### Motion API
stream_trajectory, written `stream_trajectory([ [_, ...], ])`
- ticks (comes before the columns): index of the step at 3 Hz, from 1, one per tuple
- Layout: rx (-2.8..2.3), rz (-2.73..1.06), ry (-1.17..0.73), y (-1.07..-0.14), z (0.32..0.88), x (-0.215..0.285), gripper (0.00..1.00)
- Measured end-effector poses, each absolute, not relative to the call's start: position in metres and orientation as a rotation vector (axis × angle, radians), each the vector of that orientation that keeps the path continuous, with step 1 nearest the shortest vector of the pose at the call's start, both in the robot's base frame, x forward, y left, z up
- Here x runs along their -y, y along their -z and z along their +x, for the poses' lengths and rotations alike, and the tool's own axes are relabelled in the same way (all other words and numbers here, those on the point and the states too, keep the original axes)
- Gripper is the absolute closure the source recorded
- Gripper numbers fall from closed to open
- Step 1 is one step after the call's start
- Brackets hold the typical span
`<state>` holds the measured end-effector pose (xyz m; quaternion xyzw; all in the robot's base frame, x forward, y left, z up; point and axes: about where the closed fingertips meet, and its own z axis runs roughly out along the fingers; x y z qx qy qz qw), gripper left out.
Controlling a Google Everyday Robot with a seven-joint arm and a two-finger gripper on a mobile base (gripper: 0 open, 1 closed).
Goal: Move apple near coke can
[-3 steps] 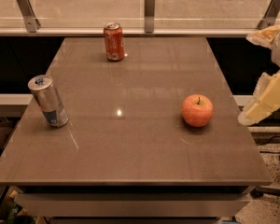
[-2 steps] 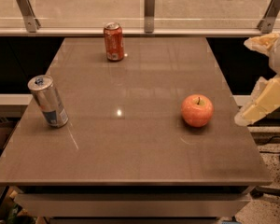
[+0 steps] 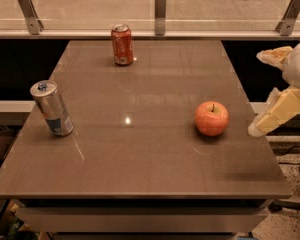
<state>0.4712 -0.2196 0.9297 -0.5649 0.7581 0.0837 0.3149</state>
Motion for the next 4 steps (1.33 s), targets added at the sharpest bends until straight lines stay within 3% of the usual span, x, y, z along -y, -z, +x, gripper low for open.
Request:
stream_trajectory([
  [4, -1.976, -1.461, -0.36, -0.914, 0.478, 0.23, 0.0],
])
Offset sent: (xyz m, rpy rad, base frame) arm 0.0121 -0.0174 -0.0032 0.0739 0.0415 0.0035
